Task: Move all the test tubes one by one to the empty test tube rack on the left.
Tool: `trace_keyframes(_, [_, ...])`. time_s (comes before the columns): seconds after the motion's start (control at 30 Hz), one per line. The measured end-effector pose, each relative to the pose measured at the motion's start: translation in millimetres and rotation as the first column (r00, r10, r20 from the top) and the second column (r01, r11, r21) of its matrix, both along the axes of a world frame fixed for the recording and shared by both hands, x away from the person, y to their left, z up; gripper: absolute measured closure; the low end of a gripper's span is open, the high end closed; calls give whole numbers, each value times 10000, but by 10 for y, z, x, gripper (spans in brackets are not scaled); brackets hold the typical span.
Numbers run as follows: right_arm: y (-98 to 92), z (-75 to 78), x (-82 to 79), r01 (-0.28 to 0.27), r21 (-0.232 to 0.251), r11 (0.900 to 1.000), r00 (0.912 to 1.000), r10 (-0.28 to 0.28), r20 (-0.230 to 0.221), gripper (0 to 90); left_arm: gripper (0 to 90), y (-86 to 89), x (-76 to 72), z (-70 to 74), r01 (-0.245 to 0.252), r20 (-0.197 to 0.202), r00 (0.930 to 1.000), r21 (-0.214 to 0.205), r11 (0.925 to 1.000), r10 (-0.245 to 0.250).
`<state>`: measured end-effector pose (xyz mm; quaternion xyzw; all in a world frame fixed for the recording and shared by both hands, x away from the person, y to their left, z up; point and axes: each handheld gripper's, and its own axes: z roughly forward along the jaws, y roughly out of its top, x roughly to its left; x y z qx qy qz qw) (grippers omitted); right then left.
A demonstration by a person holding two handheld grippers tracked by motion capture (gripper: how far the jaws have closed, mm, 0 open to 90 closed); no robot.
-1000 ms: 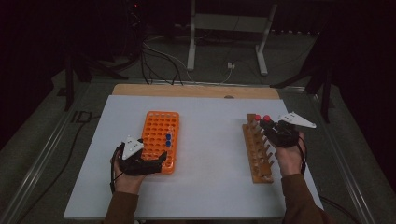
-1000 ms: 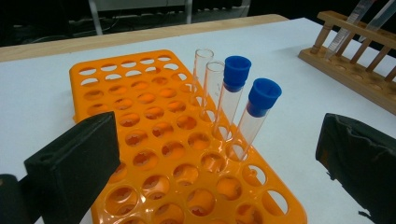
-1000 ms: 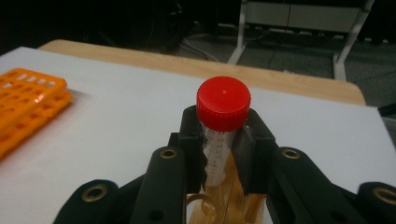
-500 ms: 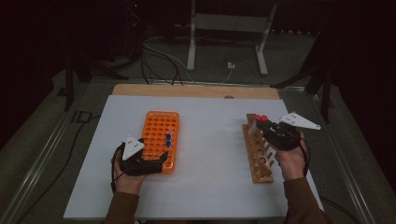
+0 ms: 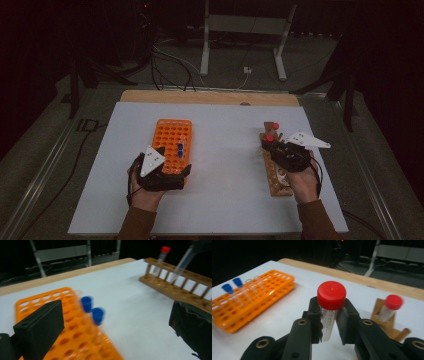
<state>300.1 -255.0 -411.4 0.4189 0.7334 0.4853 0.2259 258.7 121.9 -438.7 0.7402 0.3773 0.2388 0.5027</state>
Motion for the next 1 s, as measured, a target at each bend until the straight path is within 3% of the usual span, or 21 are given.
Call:
trace_keyframes(0.2, [119, -28, -57, -457, -41, 9989, 9989, 457, -80, 745, 11, -270, 21, 23, 671, 62, 9977, 153, 9976, -672])
trace_keyframes(0.37, [176, -25, -88, -904, -59, 9959, 9957, 903, -197, 744, 11, -479, 61, 9, 1043, 62, 9945, 38, 9945, -1043])
trace_keyframes(0.7, [333, -68, -152, -1512, 24, 9885, 9877, 1511, -410, 744, 12, -944, 142, -85, 1802, -9, 9836, 91, 9836, -1802])
trace_keyframes(0.8, [379, -78, -169, -1655, -8, 9862, 9852, 1653, -452, 744, 45, -1050, 172, -119, 2008, -160, 9796, 189, 9795, -2005])
trace_keyframes(0.87, [406, -81, -180, -1750, -37, 9846, 9836, 1747, -449, 743, 82, -1109, 186, -136, 2276, -330, 9733, 157, 9736, -2270])
trace_keyframes(0.93, [431, -85, -188, -1830, -77, 9831, 9821, 1825, -470, 743, 167, -1162, 194, -152, 2471, -444, 9683, 225, 9687, -2460])
trace_keyframes(1.0, [453, -93, -194, -1893, -77, 9819, 9806, 1887, -526, 743, 173, -1210, 202, -168, 2579, -548, 9651, 313, 9657, -2560])
